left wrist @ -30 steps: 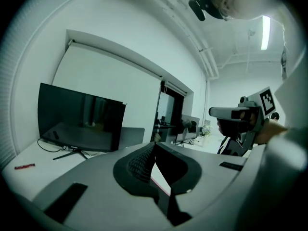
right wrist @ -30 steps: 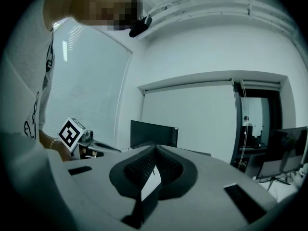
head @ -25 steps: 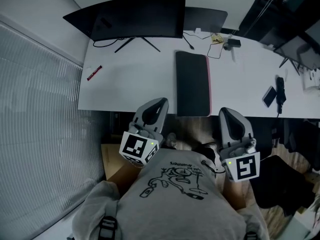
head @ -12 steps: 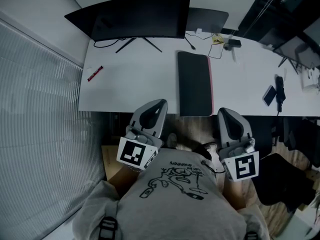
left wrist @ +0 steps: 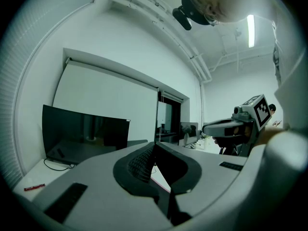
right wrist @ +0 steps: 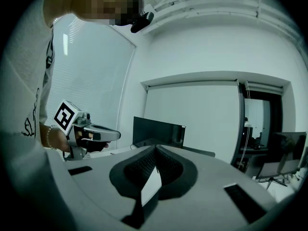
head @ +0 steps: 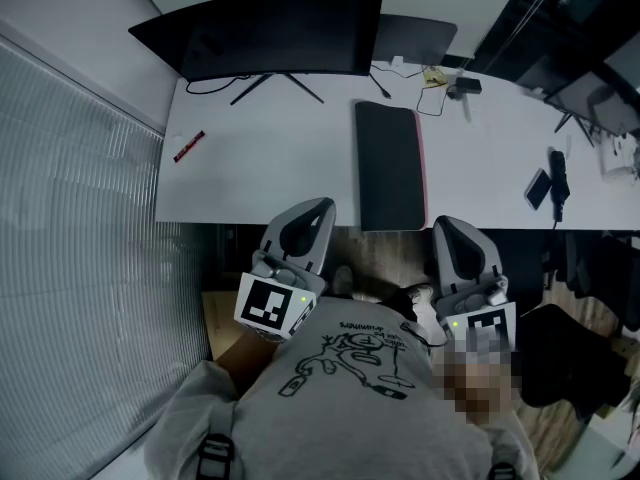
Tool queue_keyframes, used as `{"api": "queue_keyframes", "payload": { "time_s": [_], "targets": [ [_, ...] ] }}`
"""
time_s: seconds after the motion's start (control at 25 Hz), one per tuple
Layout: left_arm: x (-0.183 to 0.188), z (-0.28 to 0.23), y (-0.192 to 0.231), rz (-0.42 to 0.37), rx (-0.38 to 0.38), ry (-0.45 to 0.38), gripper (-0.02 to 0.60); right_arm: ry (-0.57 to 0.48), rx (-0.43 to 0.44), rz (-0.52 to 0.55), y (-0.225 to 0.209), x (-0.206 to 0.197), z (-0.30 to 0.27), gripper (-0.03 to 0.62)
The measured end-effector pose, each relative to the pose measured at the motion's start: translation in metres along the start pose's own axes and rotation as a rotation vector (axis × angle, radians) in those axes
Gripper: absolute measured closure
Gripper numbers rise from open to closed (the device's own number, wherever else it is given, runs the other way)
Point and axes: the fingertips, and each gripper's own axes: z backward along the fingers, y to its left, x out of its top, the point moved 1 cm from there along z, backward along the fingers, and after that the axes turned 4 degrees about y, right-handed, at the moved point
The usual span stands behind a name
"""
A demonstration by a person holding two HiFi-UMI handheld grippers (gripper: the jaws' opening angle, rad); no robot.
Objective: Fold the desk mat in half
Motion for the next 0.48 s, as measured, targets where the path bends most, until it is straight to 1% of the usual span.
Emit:
{"api": "queue_keyframes", "payload": {
  "time_s": [0.48],
  "targets": [
    [-0.0015, 0.0028, 0.0074, -0.008, -0.007, 0.004, 0.561, 0.003, -0.008, 0.020, 0.0068, 0.0027, -0.0038, 0.585]
  ]
}}
